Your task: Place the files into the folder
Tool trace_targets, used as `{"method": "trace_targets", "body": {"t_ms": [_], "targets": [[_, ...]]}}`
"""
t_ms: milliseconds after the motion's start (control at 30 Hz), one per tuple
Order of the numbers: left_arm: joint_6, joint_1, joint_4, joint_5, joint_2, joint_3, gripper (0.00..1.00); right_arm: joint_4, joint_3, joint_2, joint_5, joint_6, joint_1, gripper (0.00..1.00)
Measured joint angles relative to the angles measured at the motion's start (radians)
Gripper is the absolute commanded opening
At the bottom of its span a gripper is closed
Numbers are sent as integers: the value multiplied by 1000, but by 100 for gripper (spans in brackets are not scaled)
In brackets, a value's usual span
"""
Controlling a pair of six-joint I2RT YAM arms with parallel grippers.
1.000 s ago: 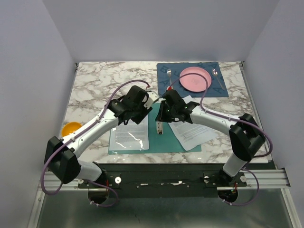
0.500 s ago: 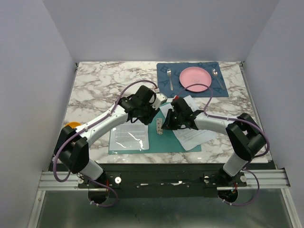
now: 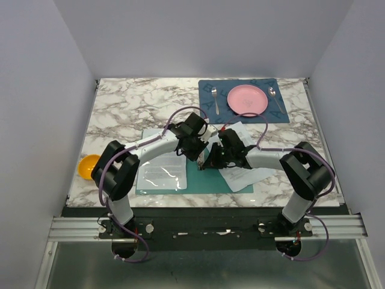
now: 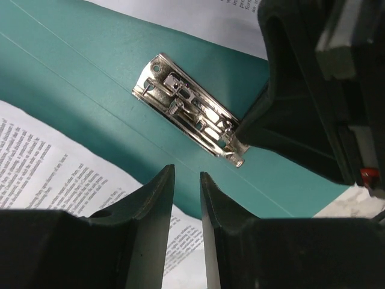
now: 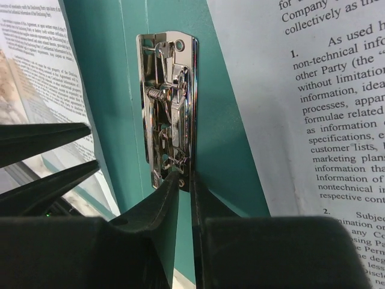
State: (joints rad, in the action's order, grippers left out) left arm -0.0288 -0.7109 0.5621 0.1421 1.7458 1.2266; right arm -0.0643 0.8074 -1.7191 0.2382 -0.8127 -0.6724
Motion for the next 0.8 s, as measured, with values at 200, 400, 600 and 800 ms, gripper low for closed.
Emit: {"method": "trace_targets", "body": {"t_ms": [200, 400, 600, 800], "targets": [[12, 0, -27, -4, 75, 24, 35, -76, -33, -7, 17, -37, 0, 15], [15, 10, -41, -19, 109, 29, 35, -117, -55, -11, 16, -82, 1, 12], [27, 44, -23, -22, 73, 31, 50, -169, -58, -38, 22, -136, 2, 8], [62, 56, 2, 8, -44, -4, 43, -238, -41, -90, 49, -196, 5, 4]]}}
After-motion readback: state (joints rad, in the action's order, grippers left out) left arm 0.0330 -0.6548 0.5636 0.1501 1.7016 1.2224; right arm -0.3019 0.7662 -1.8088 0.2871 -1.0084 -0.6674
